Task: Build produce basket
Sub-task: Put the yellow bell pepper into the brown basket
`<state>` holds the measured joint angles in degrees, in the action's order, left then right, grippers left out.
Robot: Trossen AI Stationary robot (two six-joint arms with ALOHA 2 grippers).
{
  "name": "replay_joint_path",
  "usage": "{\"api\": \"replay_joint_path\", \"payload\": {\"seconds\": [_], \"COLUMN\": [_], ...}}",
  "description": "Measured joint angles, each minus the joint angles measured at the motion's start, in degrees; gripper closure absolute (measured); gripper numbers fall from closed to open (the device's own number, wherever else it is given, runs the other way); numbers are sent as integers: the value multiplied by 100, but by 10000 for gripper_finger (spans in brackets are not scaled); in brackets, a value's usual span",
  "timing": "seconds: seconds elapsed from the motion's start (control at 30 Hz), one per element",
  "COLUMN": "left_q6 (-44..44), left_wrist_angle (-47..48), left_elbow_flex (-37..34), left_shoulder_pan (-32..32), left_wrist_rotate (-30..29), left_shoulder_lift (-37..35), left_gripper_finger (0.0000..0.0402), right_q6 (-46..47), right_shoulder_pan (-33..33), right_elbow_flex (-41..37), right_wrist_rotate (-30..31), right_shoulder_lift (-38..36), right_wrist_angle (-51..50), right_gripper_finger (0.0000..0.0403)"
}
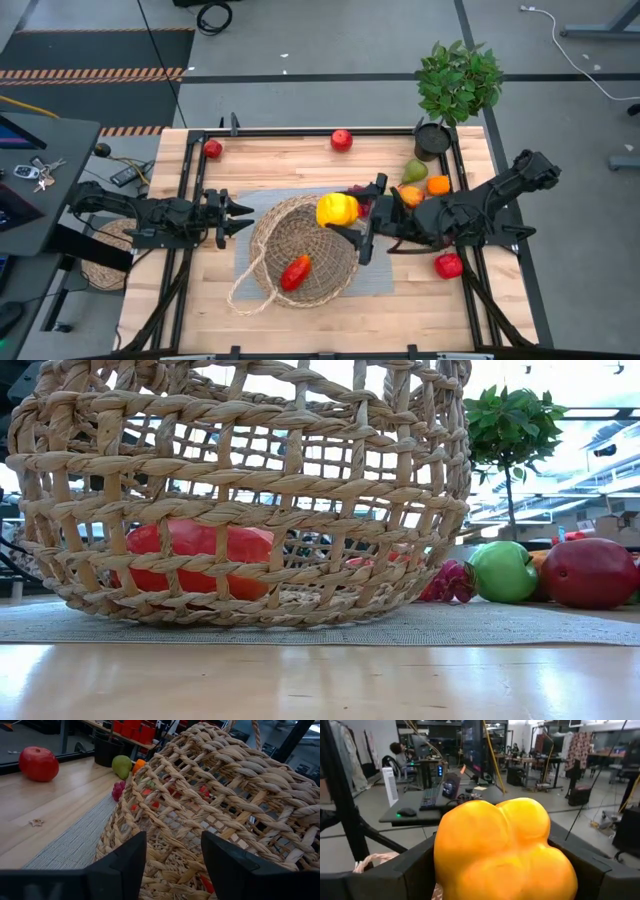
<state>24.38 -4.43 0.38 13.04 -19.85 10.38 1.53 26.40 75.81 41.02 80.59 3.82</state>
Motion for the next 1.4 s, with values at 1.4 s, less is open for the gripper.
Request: {"api": "replay_joint_path", "payload": {"seconds": [1.4], "left_q6": [0], "left_wrist_angle": [0], "left_elbow_flex": [1], "left_shoulder_pan": [1], "left_wrist_rotate": [0], "left_shoulder_lift": [5], "left_gripper_finger": [208], "right_q6": [965], "right_shoulder_pan": [-163], "right_elbow_flex": [-2], "right_wrist_rotate": [-1416], "right_shoulder_lift": [844], "right_wrist_angle": [-260], "right_gripper_finger": [80]}}
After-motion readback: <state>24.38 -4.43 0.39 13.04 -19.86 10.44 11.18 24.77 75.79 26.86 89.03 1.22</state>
